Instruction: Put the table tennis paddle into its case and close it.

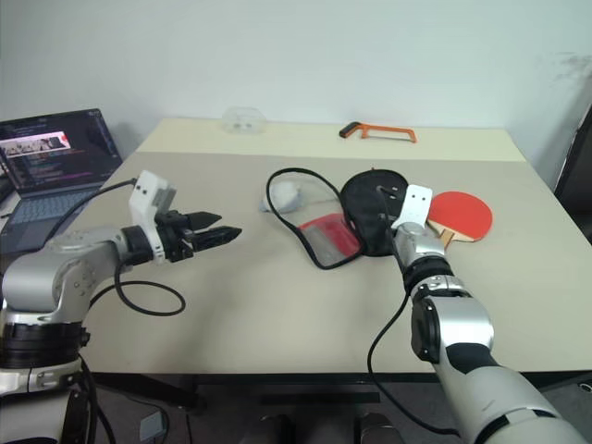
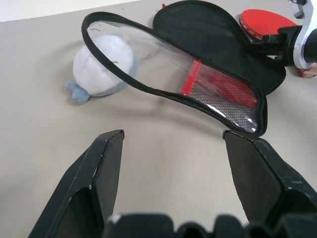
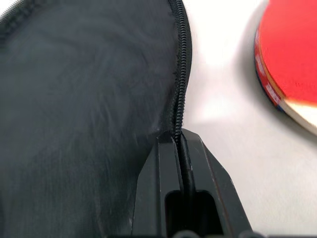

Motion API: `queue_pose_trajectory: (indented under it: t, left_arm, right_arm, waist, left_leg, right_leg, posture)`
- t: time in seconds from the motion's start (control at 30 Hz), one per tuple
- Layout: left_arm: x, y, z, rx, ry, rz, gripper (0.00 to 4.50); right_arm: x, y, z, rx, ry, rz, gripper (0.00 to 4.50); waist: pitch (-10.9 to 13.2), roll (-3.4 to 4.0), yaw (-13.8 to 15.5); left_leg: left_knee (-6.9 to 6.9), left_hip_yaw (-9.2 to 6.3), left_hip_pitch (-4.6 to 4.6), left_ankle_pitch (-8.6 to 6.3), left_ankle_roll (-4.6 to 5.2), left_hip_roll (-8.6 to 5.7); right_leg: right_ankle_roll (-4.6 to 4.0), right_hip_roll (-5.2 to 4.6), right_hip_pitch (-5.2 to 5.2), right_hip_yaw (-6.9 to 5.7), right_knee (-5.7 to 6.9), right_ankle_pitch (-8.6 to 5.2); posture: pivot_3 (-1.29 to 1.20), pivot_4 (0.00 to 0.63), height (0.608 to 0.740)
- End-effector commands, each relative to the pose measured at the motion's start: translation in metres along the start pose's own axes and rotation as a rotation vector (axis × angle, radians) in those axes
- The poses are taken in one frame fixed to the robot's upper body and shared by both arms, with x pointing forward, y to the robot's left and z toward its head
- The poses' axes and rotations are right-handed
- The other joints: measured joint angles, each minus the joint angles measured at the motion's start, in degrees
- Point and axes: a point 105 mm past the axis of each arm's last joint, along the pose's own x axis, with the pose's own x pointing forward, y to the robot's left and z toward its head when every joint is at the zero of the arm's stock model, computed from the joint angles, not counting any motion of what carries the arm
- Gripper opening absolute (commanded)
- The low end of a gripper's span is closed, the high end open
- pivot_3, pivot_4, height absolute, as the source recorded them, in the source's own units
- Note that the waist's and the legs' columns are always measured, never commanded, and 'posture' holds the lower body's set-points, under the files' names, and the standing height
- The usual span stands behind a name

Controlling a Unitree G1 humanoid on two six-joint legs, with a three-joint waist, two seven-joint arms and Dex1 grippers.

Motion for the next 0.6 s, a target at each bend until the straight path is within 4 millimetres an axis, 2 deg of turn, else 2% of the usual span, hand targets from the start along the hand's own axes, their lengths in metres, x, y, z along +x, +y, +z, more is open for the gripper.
queue_pose_trajectory:
  t: [0.03, 0.07, 0.23, 0.33, 0.37, 0.43, 0.5, 0.53, 0.6]
  left_arm:
    - [-0.002, -0.002, 0.017, 0.049, -0.048, -0.010, 3.49]
    - [-0.001, -0.002, 0.018, 0.049, -0.048, -0.011, 3.49]
    - [0.006, -0.004, 0.020, 0.052, -0.052, -0.031, 3.49]
    - [0.009, -0.004, 0.020, 0.055, -0.051, -0.038, 3.49]
    - [0.009, -0.004, 0.020, 0.056, -0.051, -0.038, 3.49]
    - [0.009, -0.003, 0.022, 0.059, -0.054, -0.039, 3.49]
    - [0.008, -0.003, 0.023, 0.059, -0.055, -0.052, 3.49]
    - [0.007, -0.005, 0.022, 0.061, -0.054, -0.063, 3.49]
    - [0.006, -0.009, 0.020, 0.067, -0.047, -0.098, 3.49]
  right_arm:
    - [-0.004, 0.010, 0.025, 0.009, -0.070, 0.051, 0.45]
    - [-0.004, 0.011, 0.024, 0.012, -0.067, 0.059, 0.63]
    - [-0.004, 0.007, 0.022, -0.019, -0.050, 0.073, 2.41]
    - [-0.007, -0.002, 0.035, -0.075, -0.084, 0.063, 3.42]
    - [-0.009, -0.005, 0.039, -0.085, -0.098, 0.061, 3.42]
    - [-0.024, -0.021, 0.074, -0.123, -0.205, 0.010, 3.42]
    - [-0.046, -0.050, 0.098, -0.163, -0.293, -0.111, 3.42]
    - [-0.054, -0.063, 0.099, -0.165, -0.300, -0.164, 3.42]
    - [-0.061, -0.085, 0.083, -0.151, -0.251, -0.255, 3.42]
  waist:
    - [0.00, 0.00, -0.10]
    - [0.00, 0.00, -0.14]
    - [0.00, 0.00, -0.26]
    - [0.00, 0.00, -0.36]
    - [0.01, 0.01, -0.36]
    - [0.03, 0.01, -0.30]
    - [0.03, 0.02, -0.02]
    - [0.03, 0.02, 0.12]
    - [0.01, -0.02, 0.43]
  left_leg:
    - [0.00, 0.00, 0.00, 0.00, 0.00, 0.00]
    - [0.00, -0.01, 0.00, 0.00, 0.00, 0.00]
    - [-0.01, -0.01, 0.00, 0.00, 0.00, 0.00]
    - [-0.02, 0.00, 0.00, 0.00, 0.00, -0.01]
    - [-0.02, -0.01, 0.00, 0.00, 0.00, -0.01]
    - [-0.04, -0.03, -0.03, 0.00, 0.00, -0.01]
    - [-0.07, -0.04, -0.10, 0.00, 0.00, -0.03]
    - [-0.10, -0.03, -0.14, 0.00, 0.00, -0.04]
    - [-0.22, -0.02, -0.14, 0.00, -0.01, -0.05]
  right_leg:
    - [0.00, 0.00, 0.00, 0.00, 0.00, 0.00]
    - [0.00, 0.00, 0.00, 0.00, 0.00, 0.00]
    - [0.00, 0.00, 0.00, 0.00, 0.00, 0.00]
    - [0.00, 0.00, 0.00, 0.01, 0.00, 0.00]
    - [0.00, 0.00, 0.00, 0.00, -0.01, 0.00]
    - [0.00, 0.00, 0.00, -0.02, -0.05, 0.00]
    - [0.00, -0.03, -0.05, -0.04, -0.08, 0.00]
    - [0.00, -0.06, -0.10, -0.02, -0.09, 0.00]
    - [0.00, -0.08, -0.12, -0.03, -0.17, 0.00]
  posture:
    - [0.00, 0.150, 0.740]
    - [0.00, 0.150, 0.740]
    - [0.00, 0.150, 0.740]
    - [0.00, 0.150, 0.740]
    - [0.00, 0.150, 0.740]
    - [0.00, 0.150, 0.740]
    - [0.00, 0.150, 0.740]
    - [0.00, 0.150, 0.740]
    - [0.00, 0.150, 0.740]
